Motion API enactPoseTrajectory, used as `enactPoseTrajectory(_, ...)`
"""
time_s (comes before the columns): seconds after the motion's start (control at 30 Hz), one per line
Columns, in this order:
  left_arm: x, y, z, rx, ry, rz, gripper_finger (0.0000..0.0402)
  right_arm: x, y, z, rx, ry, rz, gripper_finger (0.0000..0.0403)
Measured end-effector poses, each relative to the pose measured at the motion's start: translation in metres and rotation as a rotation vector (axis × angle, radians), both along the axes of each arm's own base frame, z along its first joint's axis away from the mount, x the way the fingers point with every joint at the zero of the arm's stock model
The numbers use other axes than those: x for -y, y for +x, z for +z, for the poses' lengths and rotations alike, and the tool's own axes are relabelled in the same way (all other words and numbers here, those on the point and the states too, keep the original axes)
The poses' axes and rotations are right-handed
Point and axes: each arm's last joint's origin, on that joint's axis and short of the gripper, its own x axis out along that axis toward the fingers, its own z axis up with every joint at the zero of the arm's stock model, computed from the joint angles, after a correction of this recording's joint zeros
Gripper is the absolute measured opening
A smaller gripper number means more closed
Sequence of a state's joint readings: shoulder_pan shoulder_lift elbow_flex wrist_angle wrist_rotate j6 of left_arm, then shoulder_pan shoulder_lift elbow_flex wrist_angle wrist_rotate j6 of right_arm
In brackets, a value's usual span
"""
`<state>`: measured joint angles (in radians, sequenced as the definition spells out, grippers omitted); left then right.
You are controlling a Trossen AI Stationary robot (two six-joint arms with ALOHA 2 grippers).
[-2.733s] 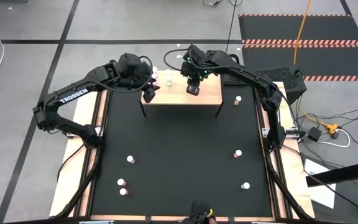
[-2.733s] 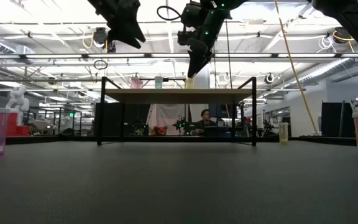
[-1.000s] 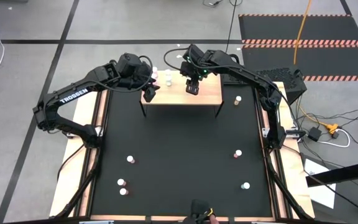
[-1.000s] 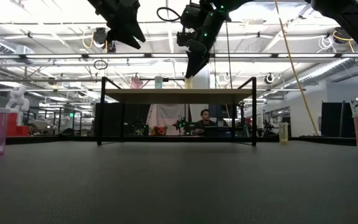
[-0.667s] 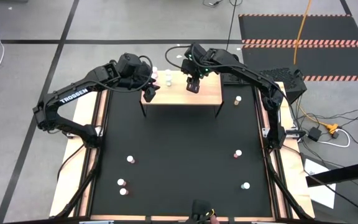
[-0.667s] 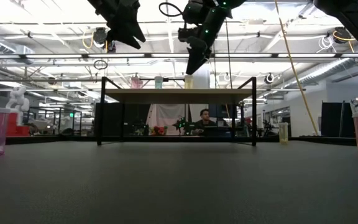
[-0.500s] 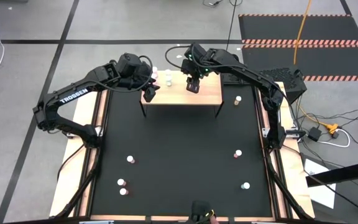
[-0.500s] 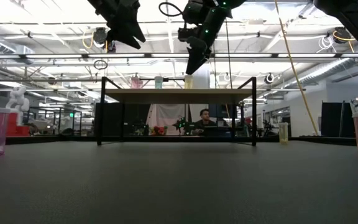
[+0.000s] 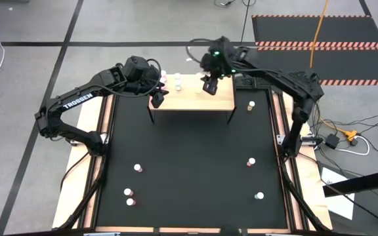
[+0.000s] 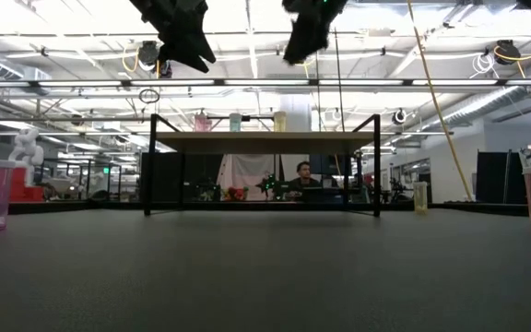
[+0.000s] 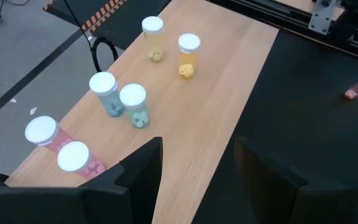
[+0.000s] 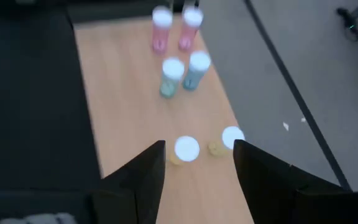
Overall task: Pick and place medicine bottles onto shelf by color
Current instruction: Put the violet pill bottle on the shelf aligned with the other violet pill bottles
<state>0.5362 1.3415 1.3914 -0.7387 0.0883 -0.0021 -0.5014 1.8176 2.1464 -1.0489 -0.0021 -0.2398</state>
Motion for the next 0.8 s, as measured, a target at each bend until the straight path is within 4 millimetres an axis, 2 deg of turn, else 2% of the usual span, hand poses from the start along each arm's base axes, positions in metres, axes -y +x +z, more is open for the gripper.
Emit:
enactPoseTrajectory(0.17, 0.002, -0.003, -0.001, -0.021, -0.011, -0.002, 0.0202, -0.023, -0.022, 0.031, 0.124, 0.033, -0.054, 0.0185)
enactPoseTrajectory(0.3, 0.016, -0.027, 0.009, -0.110, -0.028, -0.027, 0.0202, -0.047, -0.029, 0.047, 0.193, 0.072, -0.050, 0.0176)
enactPoseTrajectory(0.43, 0.032, -0.055, 0.023, -0.125, -0.032, -0.025, 0.0202, -0.071, -0.025, 0.053, 0.247, 0.105, -0.041, 0.0160)
enactPoseTrajectory(0.53, 0.042, -0.068, 0.032, -0.057, -0.008, -0.025, 0.0202, -0.088, -0.018, 0.056, 0.281, 0.065, -0.139, 0.0147)
enactPoseTrajectory(0.63, 0.046, -0.071, 0.032, -0.018, 0.014, -0.034, 0.0202, -0.106, -0.013, 0.055, 0.291, 0.003, -0.244, 0.0134)
enactPoseTrajectory(0.8, 0.049, -0.065, 0.013, -0.057, -0.032, -0.074, 0.0202, -0.141, -0.010, 0.053, 0.299, -0.044, -0.340, 0.0117)
